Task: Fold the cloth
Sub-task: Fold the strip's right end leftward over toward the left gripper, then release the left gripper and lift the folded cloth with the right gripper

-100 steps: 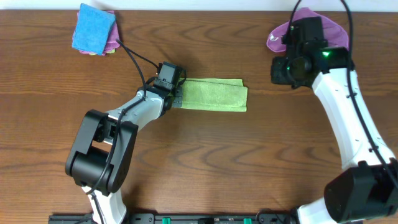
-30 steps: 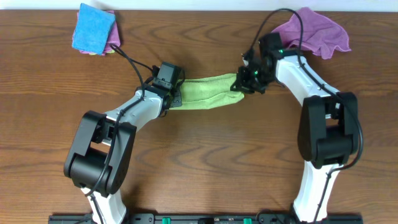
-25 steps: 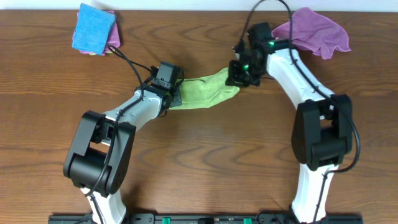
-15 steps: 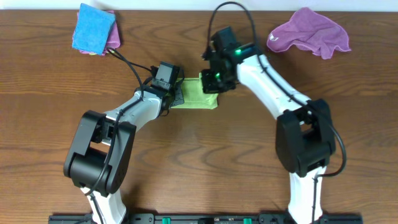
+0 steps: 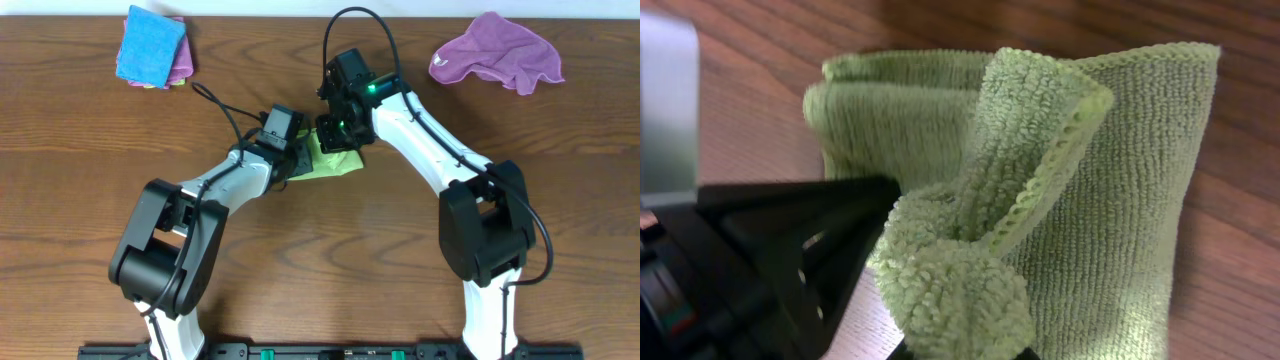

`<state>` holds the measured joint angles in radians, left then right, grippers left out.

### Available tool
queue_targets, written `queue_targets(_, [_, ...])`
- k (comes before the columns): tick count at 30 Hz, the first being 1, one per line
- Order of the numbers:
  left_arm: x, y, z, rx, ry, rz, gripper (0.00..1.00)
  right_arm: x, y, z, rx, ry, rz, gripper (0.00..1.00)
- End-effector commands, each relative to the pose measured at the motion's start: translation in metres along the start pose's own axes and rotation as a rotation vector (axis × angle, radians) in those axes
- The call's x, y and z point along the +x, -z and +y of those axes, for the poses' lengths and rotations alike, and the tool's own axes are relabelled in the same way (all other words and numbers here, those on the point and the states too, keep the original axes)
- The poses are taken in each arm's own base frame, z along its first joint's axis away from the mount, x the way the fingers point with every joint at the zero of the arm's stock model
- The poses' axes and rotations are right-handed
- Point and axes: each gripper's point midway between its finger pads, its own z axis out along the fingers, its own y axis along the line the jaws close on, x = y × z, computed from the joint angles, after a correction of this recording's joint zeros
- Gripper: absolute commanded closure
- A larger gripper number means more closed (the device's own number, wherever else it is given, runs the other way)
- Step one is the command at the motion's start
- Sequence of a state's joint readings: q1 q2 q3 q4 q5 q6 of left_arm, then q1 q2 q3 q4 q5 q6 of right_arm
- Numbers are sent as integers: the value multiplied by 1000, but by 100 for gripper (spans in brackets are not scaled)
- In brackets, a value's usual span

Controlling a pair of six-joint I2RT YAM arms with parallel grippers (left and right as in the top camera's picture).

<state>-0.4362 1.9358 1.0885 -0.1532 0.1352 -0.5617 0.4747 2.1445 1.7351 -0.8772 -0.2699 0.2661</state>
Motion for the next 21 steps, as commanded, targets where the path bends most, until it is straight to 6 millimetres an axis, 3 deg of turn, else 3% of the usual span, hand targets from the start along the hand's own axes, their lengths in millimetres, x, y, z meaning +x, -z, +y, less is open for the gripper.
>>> queue_targets(1, [48,-22,16,-40,7,146,94,-11,12,-6,20,6,-40,99])
queue_targets(8, [39,-20,23,-70,14,112,94,-10,15,-23,55,-16,-32,99])
queue_targets(12, [19,-9,25,-66,31,51,94,-9,16,-27,65,-13,-26,99])
queue_targets(17, [-20,28,18,-11,63,-67,94,-9,16,-27,65,-7,-25,99])
queue_targets(21, [-56,77,4,49,50,-215,94,-9,16,-27,66,-4,-24,99])
